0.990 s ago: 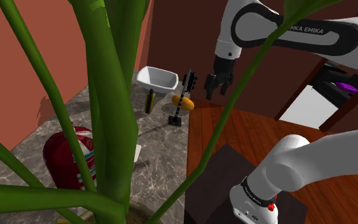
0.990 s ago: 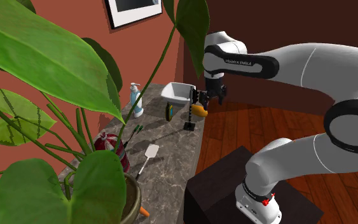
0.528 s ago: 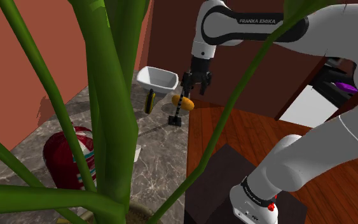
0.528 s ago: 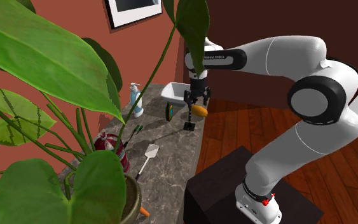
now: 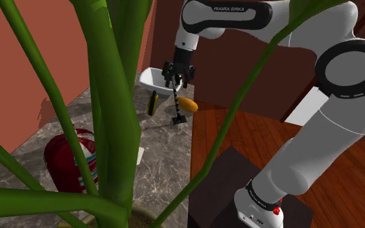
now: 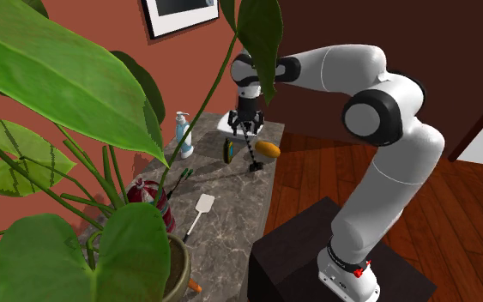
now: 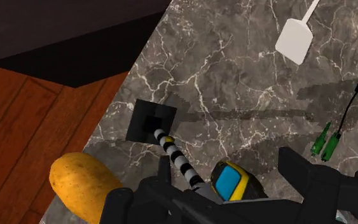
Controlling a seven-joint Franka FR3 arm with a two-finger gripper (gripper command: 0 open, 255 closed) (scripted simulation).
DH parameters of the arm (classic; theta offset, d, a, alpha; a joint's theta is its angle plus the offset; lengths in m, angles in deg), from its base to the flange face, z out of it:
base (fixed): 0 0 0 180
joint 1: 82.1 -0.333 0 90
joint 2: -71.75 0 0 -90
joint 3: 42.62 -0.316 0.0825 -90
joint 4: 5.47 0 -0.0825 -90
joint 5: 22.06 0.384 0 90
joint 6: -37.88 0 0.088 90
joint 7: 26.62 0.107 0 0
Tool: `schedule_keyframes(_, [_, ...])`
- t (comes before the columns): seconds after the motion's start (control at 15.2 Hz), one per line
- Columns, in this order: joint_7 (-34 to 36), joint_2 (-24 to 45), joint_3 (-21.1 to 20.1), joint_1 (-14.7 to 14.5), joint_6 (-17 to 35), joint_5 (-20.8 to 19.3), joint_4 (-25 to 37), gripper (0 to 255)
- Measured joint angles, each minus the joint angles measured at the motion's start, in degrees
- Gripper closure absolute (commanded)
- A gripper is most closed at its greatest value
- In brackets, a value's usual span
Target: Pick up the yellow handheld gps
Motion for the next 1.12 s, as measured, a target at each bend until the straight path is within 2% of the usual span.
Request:
schedule_keyframes(0.2, [1.47,9.04,0.09,0.14,-0.36,1.64,5.42,0])
schedule_keyframes(0.66, [5.06,26.19,0.0,0.71,-3.5,5.22,23.93,0])
schedule_keyframes(0.79, [5.05,27.92,-0.02,0.69,-2.73,5.42,24.81,0])
schedule_keyframes(1.12, [4.33,28.4,-0.08,0.49,0.57,5.65,22.29,0])
